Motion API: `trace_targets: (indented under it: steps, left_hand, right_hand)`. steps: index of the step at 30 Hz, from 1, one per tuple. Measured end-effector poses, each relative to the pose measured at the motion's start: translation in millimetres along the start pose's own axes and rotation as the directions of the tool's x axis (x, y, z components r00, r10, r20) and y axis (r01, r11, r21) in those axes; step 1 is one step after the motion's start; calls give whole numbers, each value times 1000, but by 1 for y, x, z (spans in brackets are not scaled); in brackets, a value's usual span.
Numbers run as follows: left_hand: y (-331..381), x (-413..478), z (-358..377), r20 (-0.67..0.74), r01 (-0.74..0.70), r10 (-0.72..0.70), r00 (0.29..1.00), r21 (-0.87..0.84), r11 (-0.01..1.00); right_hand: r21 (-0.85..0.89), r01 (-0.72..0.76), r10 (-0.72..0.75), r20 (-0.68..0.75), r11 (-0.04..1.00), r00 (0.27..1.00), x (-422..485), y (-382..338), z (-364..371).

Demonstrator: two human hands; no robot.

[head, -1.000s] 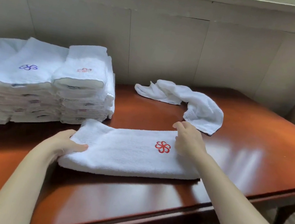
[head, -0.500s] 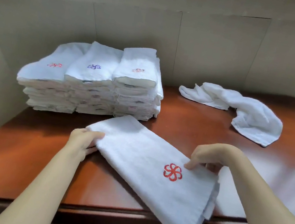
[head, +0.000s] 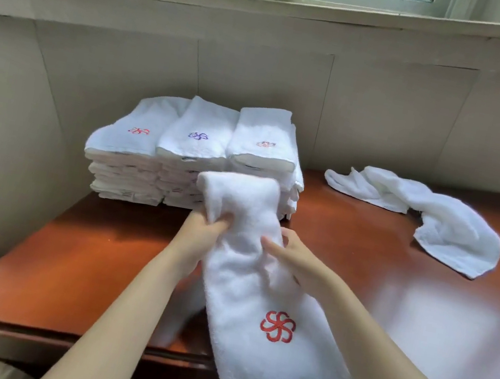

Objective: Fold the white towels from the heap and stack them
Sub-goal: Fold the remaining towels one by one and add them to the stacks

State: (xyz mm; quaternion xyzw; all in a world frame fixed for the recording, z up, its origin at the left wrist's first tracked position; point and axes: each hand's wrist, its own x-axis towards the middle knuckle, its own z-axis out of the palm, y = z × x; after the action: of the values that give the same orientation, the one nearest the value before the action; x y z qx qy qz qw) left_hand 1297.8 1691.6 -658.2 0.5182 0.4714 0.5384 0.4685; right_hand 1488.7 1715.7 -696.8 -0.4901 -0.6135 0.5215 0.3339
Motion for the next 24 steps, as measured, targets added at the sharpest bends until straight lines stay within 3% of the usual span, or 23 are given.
trace_targets:
  steps: [2, 4, 8, 12, 15, 20, 24]
  left_hand:
    - [24, 2, -3, 59, -76, 80, 995, -63, 995]
    - [50, 9, -6, 99, -125, 132, 986, -82, 989]
    - [109, 37, -7, 59, -269, 268, 962, 17, 963]
    - [172, 86, -5, 14, -411, 415, 910, 168, 896]
    - [220, 129, -1, 38, -484, 488, 872, 219, 847]
    - [257, 233, 4, 46, -430, 439, 897, 314, 846]
    - [212, 322, 13, 14, -353, 382, 924, 413, 839]
  right_hand:
    - [286, 114, -136, 59, 951, 989, -6, -21, -8]
    - [362, 142, -139, -34, 921, 990, -9, -51, -19]
    - [177, 310, -249, -300, 934, 921, -3, -121, -40]
    - [56, 448, -390, -402, 892, 829, 15, -198, -62]
    - [26, 472, -420, -415, 881, 807, 43, -250, -85]
    - [9, 413, -367, -442, 911, 818, 128, -294, -126]
    - [7, 342, -298, -473, 940, 829, 228, -262, -145]
